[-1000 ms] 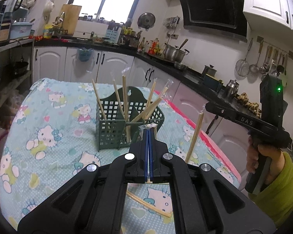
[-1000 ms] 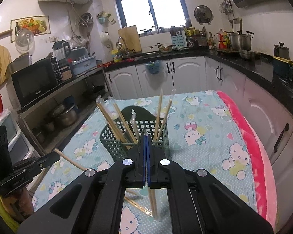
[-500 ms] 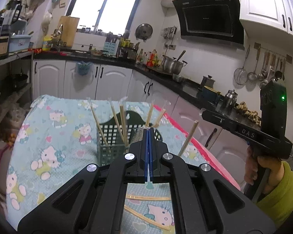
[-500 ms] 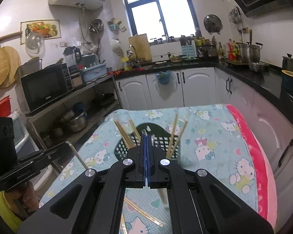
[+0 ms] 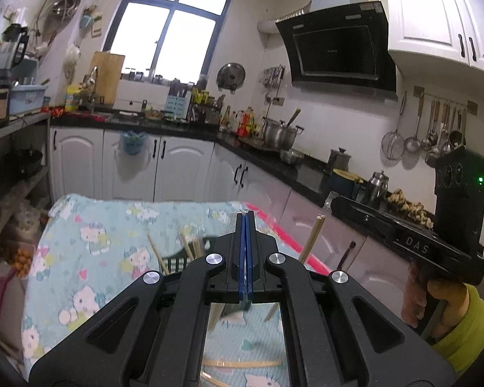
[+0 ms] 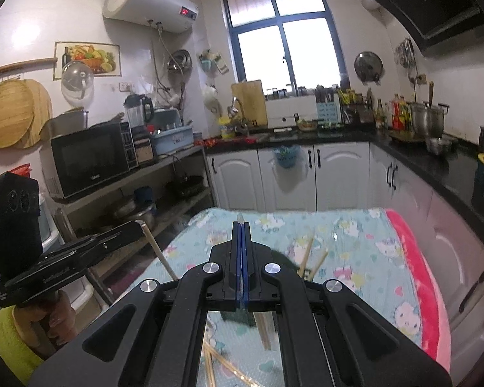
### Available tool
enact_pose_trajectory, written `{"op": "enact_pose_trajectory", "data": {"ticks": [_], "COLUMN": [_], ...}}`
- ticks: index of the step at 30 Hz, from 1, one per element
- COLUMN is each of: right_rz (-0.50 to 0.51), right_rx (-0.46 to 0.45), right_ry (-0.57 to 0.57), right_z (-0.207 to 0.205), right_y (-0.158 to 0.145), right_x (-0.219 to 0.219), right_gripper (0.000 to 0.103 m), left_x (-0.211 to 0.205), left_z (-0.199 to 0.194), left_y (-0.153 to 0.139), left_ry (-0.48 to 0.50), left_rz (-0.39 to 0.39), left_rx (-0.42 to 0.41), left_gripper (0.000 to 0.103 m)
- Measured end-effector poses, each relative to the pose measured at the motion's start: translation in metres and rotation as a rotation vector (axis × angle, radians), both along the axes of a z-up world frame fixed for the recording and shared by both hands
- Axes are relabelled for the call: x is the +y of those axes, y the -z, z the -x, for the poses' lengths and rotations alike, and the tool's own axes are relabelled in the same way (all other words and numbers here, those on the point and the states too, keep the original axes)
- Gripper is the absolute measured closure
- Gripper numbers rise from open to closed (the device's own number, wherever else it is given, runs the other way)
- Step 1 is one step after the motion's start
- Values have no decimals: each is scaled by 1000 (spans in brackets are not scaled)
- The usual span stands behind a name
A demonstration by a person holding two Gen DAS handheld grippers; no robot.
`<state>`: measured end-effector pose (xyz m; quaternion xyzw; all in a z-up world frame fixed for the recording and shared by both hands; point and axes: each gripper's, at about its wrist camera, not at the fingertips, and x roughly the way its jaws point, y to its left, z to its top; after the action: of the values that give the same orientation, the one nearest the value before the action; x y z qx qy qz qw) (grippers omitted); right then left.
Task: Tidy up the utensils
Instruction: 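Lower both held chopsticks down into the holder slots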
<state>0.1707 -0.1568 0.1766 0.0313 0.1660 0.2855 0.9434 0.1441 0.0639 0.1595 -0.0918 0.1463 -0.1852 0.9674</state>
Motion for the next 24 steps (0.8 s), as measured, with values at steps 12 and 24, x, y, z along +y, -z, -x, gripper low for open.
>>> {"op": "enact_pose_trajectory", "data": {"ticks": [12, 24], "right_rz": [-43, -55], "right_rx": [-102, -149], "right_ry": [13, 60], "right_z": [-16, -50], "right_y": [-57, -82], "right_x": [-4, -14], "right_gripper": [102, 102], "left_x": [9, 22], "left_z": [-30, -78], "left_y": [-49, -59], "left_ry": [-45, -79], "left_rz": [-23, 1], "left_rx": [-86, -59], "left_gripper": [103, 103]}}
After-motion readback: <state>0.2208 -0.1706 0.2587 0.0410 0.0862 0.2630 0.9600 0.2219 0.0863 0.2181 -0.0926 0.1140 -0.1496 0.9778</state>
